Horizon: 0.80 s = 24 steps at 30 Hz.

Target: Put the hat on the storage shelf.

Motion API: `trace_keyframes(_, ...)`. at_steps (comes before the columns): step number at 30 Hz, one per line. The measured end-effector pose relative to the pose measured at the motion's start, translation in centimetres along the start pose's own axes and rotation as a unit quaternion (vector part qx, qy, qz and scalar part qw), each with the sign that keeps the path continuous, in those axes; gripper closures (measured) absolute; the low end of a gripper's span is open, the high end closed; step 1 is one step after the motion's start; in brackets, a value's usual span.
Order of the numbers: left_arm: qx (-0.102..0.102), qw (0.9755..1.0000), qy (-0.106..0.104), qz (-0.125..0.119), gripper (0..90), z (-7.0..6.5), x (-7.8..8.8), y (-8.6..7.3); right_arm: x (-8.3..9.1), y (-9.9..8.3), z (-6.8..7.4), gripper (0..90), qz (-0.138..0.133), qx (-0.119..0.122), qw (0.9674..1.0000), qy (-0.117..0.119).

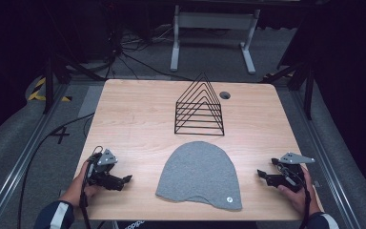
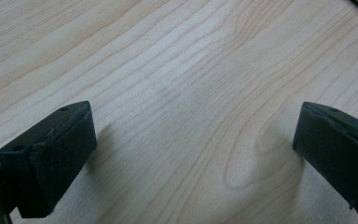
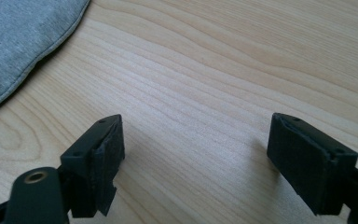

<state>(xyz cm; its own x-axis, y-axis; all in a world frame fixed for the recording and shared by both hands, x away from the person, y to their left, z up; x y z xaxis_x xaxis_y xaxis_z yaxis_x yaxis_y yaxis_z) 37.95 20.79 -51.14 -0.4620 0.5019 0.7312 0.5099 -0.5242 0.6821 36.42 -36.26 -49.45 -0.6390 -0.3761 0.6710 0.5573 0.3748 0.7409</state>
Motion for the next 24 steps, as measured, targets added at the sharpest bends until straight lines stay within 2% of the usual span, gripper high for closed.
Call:
trace_keyframes(5, -0.002, 1.0000, -0.004, 0.001, 0.0, 0.0, -0.1, 0.1, 0.0, 0.0, 0.0, 18.9, -0.001, 0.001, 1.0000, -0.001)
trace_keyframes(8, -0.024, 0.9995, -0.016, 0.012, 0.3, 0.2, -0.1, 0.3, -0.1, 0.1, 0.1, 16.2, 0.002, 0.002, 1.0000, 0.003)
trace_keyframes(10, -0.028, 0.9991, -0.024, 0.022, 0.5, 0.2, 0.0, 0.5, -0.2, 0.1, 0.1, 16.2, 0.004, 0.006, 1.0000, 0.003)
trace_keyframes(11, -0.034, 0.9988, -0.028, 0.021, 1.6, 0.2, 0.0, 0.6, -0.2, 0.2, 0.2, 16.2, 0.005, 0.004, 1.0000, 0.004)
trace_keyframes(12, -0.030, 0.9990, -0.027, 0.018, 4.6, 0.1, -0.1, 0.7, -0.3, 0.3, 0.2, 16.2, 0.007, 0.002, 1.0000, 0.002)
trace_keyframes(15, -0.040, 0.9984, -0.036, 0.019, 16.4, -0.1, -0.2, 1.4, -0.5, 0.6, 0.2, 16.2, 0.016, 0.006, 0.9998, 0.005)
trace_keyframes(18, -0.046, 0.9979, -0.041, 0.020, 20.1, -0.5, -0.7, 2.3, -0.6, 1.3, 0.4, 19.7, 0.049, 0.006, 0.9988, 0.005)
trace_keyframes(19, -0.047, 0.9978, -0.044, 0.016, 23.4, -0.8, -1.0, 2.6, -0.7, 1.7, 0.8, 25.4, 0.057, 0.017, 0.9982, 0.011)
trace_keyframes(22, -0.057, 0.9966, -0.058, 0.015, 22.8, -1.6, -1.6, 3.7, -1.5, 2.7, 2.5, 26.3, 0.060, 0.041, 0.9970, 0.028)
trace_keyframes(24, -0.066, 0.9956, -0.065, 0.011, 23.8, -2.2, -2.1, 4.7, -2.1, 3.5, 3.9, 30.1, 0.058, 0.061, 0.9953, 0.048)
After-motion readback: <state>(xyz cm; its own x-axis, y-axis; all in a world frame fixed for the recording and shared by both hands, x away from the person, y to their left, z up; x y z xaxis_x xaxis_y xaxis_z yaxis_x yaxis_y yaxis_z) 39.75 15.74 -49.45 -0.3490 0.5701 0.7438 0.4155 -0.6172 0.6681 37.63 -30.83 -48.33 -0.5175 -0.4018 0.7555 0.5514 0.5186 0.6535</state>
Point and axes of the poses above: each handheld gripper's, and its own axes: x roughly backward along the jaws, y roughly out of its top, z roughly to its left, the point moved 4 cm from there along -x, roughly forward along the jaws
